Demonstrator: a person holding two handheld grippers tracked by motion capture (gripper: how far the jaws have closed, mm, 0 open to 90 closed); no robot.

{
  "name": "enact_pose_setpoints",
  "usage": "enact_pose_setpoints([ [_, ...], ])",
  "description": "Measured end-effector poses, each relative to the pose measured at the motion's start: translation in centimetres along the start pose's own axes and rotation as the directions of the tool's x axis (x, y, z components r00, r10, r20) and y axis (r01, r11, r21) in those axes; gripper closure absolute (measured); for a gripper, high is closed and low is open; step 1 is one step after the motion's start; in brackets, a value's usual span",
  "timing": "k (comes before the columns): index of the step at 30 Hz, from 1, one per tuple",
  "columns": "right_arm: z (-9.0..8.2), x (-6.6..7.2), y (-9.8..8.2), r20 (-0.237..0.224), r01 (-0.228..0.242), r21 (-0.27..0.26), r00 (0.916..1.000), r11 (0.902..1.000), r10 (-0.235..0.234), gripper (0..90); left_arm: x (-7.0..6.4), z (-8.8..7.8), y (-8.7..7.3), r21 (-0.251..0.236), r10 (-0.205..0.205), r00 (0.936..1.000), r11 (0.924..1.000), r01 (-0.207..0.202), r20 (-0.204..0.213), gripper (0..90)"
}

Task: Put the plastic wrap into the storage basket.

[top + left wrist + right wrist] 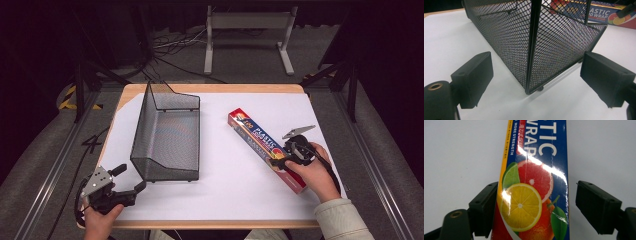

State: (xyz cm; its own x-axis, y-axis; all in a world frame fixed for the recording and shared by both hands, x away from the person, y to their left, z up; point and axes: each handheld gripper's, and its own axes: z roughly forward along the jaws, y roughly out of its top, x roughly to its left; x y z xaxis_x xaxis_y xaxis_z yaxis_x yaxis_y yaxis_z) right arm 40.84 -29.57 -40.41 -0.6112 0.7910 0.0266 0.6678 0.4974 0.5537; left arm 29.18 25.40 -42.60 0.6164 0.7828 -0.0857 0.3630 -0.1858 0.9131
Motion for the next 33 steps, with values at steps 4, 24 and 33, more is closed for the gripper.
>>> enact_pose_setpoints([
  [4,0.2,0.0,0.1,-0.004,-0.012,0.016,0.9999,0.9998,0.012,24.6,0.0,0.0,0.0,0.000,0.004,1.0000,1.0000,-0.004,-0.002,11.8],
  [24,0.4,1.2,0.4,0.045,-0.073,0.074,0.9965,0.9946,0.070,39.9,0.0,0.0,0.0,0.001,-0.002,1.0000,1.0000,0.002,-0.002,11.8],
  [33,0.2,1.5,0.7,0.046,-0.106,0.087,0.9937,0.9905,0.102,41.3,0.1,0.0,-0.1,0.003,-0.003,1.0000,1.0000,0.003,-0.004,11.8],
])
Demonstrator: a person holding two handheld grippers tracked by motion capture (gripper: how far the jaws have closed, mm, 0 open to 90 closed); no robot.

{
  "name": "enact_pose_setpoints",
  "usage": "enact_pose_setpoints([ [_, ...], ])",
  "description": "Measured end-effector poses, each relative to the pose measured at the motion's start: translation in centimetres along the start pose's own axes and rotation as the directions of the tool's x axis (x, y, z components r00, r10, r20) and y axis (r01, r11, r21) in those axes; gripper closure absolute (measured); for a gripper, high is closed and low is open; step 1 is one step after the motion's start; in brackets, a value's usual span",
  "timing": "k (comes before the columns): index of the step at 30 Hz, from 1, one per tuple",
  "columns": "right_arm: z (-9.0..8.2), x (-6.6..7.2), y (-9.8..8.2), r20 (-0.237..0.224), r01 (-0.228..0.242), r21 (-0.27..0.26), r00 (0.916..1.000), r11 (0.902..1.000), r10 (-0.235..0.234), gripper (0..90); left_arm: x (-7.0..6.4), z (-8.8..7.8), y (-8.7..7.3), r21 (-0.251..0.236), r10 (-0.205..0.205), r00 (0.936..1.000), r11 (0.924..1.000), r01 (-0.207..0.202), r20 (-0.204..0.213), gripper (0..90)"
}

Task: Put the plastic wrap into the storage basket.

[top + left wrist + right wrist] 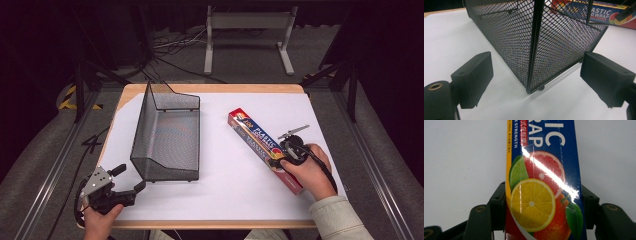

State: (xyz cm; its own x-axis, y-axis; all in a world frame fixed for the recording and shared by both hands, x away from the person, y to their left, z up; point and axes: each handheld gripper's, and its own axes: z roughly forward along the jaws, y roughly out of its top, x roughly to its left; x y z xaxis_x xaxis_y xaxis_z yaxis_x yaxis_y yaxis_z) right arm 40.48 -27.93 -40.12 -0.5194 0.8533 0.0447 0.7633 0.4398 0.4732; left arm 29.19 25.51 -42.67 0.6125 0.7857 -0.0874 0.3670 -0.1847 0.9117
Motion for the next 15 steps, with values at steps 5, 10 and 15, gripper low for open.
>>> enact_pose_setpoints([
  [5,-0.7,0.2,0.5,-0.009,-0.026,-0.013,0.9996,0.9996,0.026,41.9,0.0,0.0,0.0,0.000,-0.003,1.0000,1.0000,0.003,-0.001,11.8],
  [10,-1.9,0.8,1.3,0.003,-0.025,-0.008,0.9997,0.9997,0.025,42.2,0.0,0.0,0.0,-0.001,-0.003,1.0000,1.0000,0.003,-0.001,11.8],
  [15,-3.0,1.5,2.1,0.002,-0.005,-0.015,1.0000,0.9999,0.005,42.2,0.1,0.0,0.0,-0.003,-0.004,1.0000,1.0000,0.004,-0.001,11.9],
])
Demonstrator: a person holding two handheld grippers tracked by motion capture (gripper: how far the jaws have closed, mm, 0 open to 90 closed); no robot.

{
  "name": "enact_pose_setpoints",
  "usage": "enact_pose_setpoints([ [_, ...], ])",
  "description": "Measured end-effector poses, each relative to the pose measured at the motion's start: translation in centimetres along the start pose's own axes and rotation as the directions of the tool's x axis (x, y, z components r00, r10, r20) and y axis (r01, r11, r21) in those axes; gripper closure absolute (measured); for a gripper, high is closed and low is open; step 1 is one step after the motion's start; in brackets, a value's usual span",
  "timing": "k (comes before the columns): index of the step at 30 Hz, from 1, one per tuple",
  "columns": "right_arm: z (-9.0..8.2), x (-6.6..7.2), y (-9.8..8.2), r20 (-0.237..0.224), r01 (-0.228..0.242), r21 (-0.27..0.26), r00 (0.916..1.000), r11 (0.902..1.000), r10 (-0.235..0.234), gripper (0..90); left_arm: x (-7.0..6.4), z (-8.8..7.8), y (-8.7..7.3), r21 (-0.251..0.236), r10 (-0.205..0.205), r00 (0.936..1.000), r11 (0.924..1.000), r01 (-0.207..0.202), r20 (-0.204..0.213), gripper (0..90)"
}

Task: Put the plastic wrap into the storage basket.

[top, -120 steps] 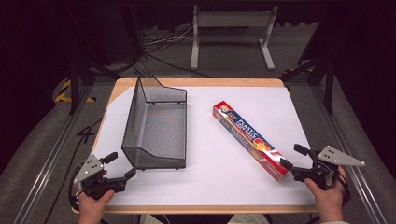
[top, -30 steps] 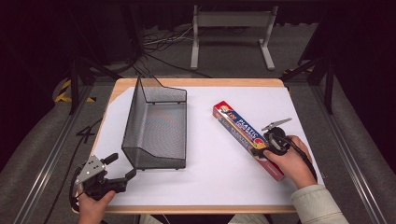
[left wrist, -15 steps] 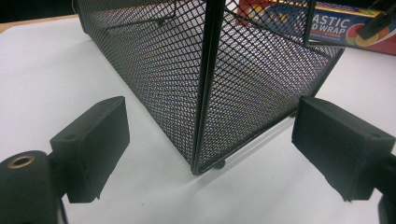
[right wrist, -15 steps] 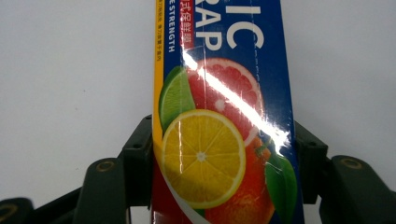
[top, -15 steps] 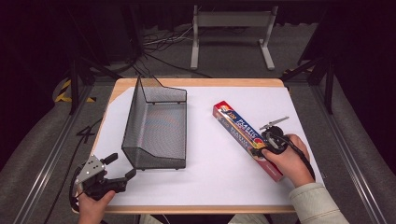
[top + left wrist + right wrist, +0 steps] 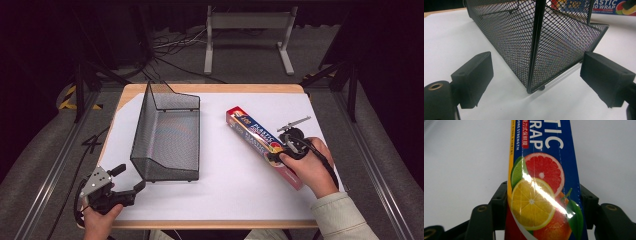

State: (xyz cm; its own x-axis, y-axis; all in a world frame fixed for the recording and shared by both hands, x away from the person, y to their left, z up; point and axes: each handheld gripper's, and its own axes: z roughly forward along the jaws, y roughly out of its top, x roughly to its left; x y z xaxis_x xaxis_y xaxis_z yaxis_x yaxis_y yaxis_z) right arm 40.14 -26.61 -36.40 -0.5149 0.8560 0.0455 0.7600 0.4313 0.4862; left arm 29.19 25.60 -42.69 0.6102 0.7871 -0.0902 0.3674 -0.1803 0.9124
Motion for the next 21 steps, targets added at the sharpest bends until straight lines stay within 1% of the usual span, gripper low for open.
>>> enact_pose_setpoints([
  [4,-1.2,0.7,0.9,-0.005,0.008,-0.024,1.0000,0.9997,-0.009,42.2,0.0,0.1,0.0,0.002,-0.002,1.0000,1.0000,0.002,0.001,11.9],
  [5,-1.2,0.7,0.9,-0.005,0.008,-0.024,1.0000,0.9997,-0.009,42.2,0.0,0.1,0.0,0.002,-0.002,1.0000,1.0000,0.002,0.001,11.9],
  [6,-1.8,1.1,1.4,0.000,0.014,-0.031,0.9999,0.9994,-0.014,42.2,-0.1,0.1,0.0,0.002,-0.002,1.0000,1.0000,0.002,0.001,12.0],
  [7,-1.8,1.1,1.4,0.000,0.014,-0.031,0.9999,0.9994,-0.014,42.2,-0.1,0.1,0.0,0.002,-0.002,1.0000,1.0000,0.002,0.001,12.0],
  [13,-3.4,1.9,2.6,-0.012,0.019,-0.059,0.9997,0.9981,-0.020,42.1,0.0,0.1,0.0,0.002,-0.004,1.0000,1.0000,0.004,-0.002,12.1],
  [18,-4.4,2.6,3.4,-0.017,0.033,-0.074,0.9993,0.9967,-0.034,41.9,0.0,0.0,0.0,0.004,-0.001,1.0000,1.0000,0.001,-0.004,12.1],
  [21,-5.0,2.8,3.8,-0.025,0.022,-0.096,0.9994,0.9951,-0.025,41.8,0.1,0.0,0.0,0.001,-0.007,1.0000,1.0000,0.007,-0.006,12.2],
])
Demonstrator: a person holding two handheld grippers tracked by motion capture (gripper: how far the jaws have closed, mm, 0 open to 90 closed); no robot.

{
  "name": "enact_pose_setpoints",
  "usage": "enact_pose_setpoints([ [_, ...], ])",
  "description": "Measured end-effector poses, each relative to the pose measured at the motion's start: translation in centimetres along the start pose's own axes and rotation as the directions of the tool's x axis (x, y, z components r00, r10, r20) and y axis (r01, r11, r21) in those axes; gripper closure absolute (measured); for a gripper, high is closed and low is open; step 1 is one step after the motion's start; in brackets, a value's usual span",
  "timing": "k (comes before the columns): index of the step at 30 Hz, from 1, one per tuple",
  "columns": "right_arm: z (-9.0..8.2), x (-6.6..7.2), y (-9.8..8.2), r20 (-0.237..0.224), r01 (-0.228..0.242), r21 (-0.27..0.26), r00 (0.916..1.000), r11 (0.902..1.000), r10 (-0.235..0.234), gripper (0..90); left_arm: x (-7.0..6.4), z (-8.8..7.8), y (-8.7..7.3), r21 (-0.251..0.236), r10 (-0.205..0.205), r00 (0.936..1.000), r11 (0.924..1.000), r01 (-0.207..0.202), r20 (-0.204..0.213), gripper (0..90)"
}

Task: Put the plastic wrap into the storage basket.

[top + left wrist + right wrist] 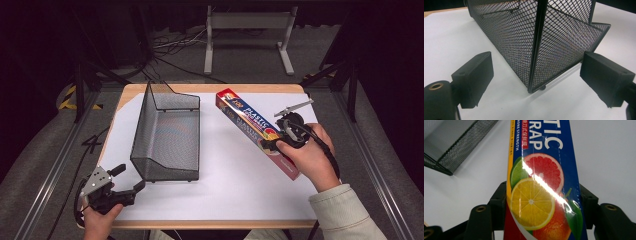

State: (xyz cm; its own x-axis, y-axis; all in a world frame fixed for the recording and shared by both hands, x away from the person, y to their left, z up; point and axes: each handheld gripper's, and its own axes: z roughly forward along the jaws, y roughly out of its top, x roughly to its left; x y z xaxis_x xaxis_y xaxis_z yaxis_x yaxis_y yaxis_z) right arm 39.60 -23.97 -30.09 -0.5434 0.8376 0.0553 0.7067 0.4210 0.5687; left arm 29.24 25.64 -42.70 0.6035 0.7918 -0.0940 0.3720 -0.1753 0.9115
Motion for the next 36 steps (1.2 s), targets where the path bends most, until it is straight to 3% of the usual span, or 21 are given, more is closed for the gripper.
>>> enact_pose_setpoints([
  [19,-0.4,3.5,3.9,-0.034,0.050,-0.022,0.9981,0.9985,-0.051,41.6,0.0,-0.1,-0.1,0.004,0.003,1.0000,1.0000,-0.003,-0.003,12.3],
  [36,1.4,7.0,7.3,-0.059,0.071,-0.027,0.9956,0.9971,-0.073,41.4,0.1,-0.1,-0.1,0.002,0.003,1.0000,1.0000,-0.003,0.002,12.4],
])
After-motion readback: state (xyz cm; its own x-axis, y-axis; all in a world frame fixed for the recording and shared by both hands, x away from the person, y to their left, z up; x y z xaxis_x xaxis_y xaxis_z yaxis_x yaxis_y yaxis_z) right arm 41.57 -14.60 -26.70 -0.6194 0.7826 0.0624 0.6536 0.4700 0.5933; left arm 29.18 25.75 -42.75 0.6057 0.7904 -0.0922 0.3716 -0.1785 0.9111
